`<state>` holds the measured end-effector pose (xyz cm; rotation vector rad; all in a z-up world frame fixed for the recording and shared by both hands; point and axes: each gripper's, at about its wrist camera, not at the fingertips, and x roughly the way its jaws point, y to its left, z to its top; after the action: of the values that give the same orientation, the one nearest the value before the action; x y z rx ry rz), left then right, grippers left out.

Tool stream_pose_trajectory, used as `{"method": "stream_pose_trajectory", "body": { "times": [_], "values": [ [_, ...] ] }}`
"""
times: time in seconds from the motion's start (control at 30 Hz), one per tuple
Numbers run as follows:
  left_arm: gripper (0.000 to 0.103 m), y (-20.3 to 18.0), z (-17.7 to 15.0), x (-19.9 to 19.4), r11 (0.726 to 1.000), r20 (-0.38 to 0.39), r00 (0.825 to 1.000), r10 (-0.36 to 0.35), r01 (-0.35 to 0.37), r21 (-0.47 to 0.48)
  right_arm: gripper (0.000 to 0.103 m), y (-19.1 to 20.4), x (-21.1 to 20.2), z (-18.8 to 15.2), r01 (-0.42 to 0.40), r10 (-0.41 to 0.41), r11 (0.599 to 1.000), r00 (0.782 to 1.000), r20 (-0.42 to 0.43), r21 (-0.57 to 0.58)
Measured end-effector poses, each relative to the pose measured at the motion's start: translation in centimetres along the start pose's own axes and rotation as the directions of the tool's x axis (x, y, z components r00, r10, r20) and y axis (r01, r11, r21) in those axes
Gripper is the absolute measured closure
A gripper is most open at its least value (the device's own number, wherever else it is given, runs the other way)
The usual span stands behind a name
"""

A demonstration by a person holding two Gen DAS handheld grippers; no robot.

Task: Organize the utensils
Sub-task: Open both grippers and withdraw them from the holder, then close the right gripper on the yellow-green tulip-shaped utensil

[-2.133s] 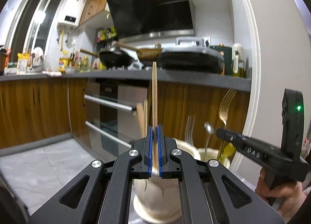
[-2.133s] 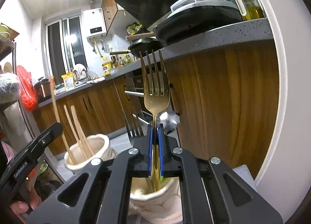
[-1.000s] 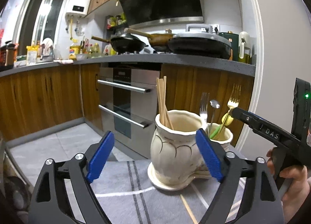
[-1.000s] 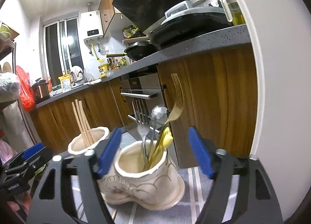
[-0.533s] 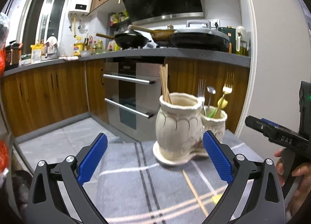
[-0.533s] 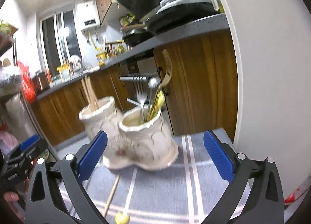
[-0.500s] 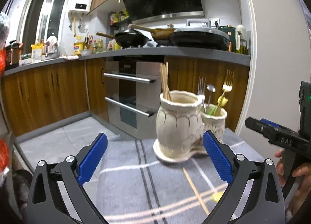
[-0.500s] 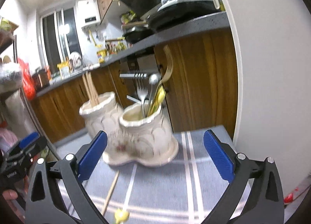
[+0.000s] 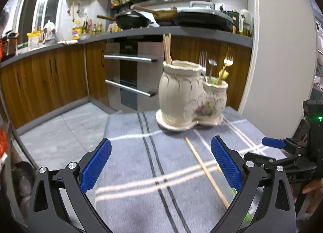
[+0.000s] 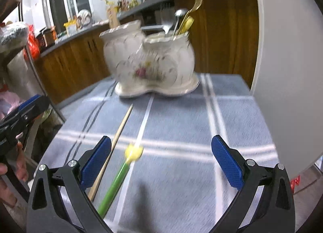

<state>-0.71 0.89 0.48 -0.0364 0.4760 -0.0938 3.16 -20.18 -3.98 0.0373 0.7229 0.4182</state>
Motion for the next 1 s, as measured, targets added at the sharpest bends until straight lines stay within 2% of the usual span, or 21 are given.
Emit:
{"method": "stream_pose_trajectory", "body": {
  "times": [0.17, 0.2, 0.27, 0.43, 0.57, 0.63, 0.73, 0.8, 1.0],
  "values": [
    [0.005, -0.3, -1.2, 0.4, 1.0, -0.035, 0.999, 0.001, 0.0, 0.011, 0.005, 1.9, 0.2, -1.3, 0.005, -0.008, 0.997, 0.999, -0.036, -0.083],
    [0.005, -0.3, -1.3, 0.5, 1.0, -0.037, 0.999, 0.004, -0.003, 0.011, 0.009, 2.3, 0.3, -1.5, 0.002, -0.007, 0.995, 0.999, -0.045, -0.104],
    [0.005, -0.2, -1.5, 0.7, 1.0, -0.041, 0.999, 0.005, -0.005, 0.008, 0.018, 2.7, 0.6, -1.7, -0.01, 0.002, 0.993, 0.998, -0.067, -0.118],
    [0.005, 0.0, -1.8, 1.0, 1.0, -0.051, 0.999, 0.003, -0.003, 0.003, 0.05, 3.4, 1.6, -1.9, -0.061, 0.044, 0.99, 0.991, -0.13, -0.129],
    [0.005, -0.1, -1.8, 1.3, 1.0, -0.056, 0.998, 0.0, 0.001, 0.006, 0.065, 4.2, 2.0, -2.2, -0.057, 0.032, 0.984, 0.989, -0.147, -0.17],
    [0.005, -0.2, -1.9, 1.4, 1.0, -0.062, 0.998, -0.003, 0.004, 0.007, 0.079, 4.5, 2.1, -2.1, -0.052, 0.025, 0.982, 0.989, -0.145, -0.182],
    [0.005, -0.6, -1.8, 1.9, 1.0, -0.074, 0.997, -0.009, 0.009, 0.011, 0.089, 4.2, 2.2, -2.0, -0.048, 0.022, 0.982, 0.99, -0.143, -0.18],
    [0.005, -0.8, -1.8, 2.0, 1.0, -0.077, 0.997, -0.011, 0.012, 0.015, 0.093, 3.7, 2.3, -1.8, -0.057, 0.034, 0.985, 0.989, -0.145, -0.164],
    [0.005, -1.4, -1.7, 2.4, 0.999, -0.088, 0.996, -0.017, 0.02, 0.025, 0.094, 1.3, 2.4, -1.0, -0.034, 0.019, 0.992, 0.992, -0.126, -0.119]
  ]
}}
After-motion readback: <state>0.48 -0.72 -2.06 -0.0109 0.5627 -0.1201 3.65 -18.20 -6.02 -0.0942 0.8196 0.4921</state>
